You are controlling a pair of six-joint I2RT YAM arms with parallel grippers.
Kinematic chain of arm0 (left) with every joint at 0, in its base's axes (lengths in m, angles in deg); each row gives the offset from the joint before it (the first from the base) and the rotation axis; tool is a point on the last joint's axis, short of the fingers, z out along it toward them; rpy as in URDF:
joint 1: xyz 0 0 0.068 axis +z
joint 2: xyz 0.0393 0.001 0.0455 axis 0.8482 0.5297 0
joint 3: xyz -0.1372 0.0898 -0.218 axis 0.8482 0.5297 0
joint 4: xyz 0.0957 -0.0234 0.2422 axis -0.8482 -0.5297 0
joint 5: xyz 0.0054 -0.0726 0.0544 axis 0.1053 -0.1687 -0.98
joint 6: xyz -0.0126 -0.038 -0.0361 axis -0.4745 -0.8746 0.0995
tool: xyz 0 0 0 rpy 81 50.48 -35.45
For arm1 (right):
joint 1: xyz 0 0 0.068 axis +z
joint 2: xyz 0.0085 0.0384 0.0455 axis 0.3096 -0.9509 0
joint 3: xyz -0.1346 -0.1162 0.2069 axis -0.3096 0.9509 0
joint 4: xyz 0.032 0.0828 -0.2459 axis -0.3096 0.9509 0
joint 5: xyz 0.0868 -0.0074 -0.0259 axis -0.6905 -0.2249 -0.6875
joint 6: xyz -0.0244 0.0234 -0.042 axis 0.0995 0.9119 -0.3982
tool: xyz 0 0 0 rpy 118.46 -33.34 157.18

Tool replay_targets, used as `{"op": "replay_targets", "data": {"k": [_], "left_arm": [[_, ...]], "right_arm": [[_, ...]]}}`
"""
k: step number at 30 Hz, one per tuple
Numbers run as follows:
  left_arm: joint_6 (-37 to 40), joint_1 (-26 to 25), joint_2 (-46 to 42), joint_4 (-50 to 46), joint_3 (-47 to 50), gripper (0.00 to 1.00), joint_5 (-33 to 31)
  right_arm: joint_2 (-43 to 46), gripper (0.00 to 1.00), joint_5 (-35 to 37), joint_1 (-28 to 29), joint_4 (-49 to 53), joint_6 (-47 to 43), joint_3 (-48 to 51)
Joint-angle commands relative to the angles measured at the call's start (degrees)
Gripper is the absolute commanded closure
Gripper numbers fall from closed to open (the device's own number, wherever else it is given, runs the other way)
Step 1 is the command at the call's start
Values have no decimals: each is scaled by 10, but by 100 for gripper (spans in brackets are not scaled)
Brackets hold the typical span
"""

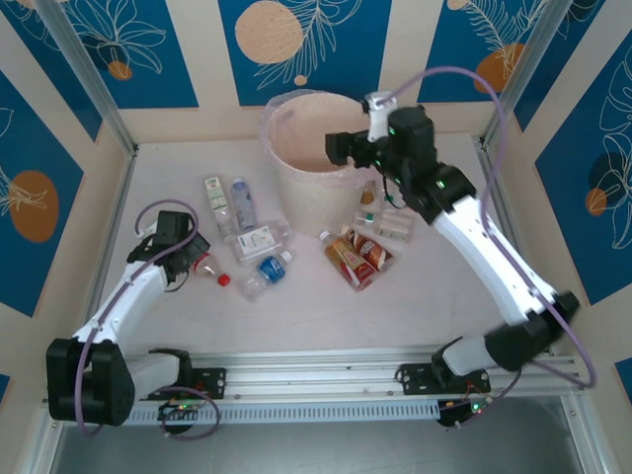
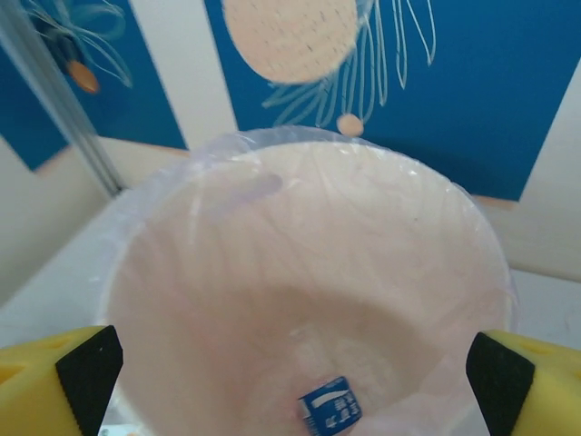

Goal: Put the plastic bottles in the bin

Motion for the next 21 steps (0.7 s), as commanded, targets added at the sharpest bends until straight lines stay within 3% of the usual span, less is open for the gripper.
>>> {"op": "replay_targets", "data": {"k": [1, 5, 8, 12, 14, 17, 21], "left_arm": [[-40, 9, 28, -11, -27, 0, 1], [-46, -30, 53, -3, -44, 0, 30], [-47, -73, 61, 3, -60, 0, 34], [97, -107, 92, 67, -107, 0, 143], [188, -123, 125, 33, -160, 0, 131], [204, -103, 171, 7, -200, 0, 80], [169, -61, 244, 34, -237, 0, 130]], "right_arm": [[76, 1, -43, -6, -138, -2, 110], [183, 1, -29, -18, -203, -2, 265], [242, 1, -4, -30, -180, 15, 324], [298, 0, 17, -45, -164, 50, 387], [319, 0, 31, -52, -162, 61, 408], [338, 0, 40, -67, -162, 67, 420], [344, 0, 26, -88, -167, 76, 423]]}}
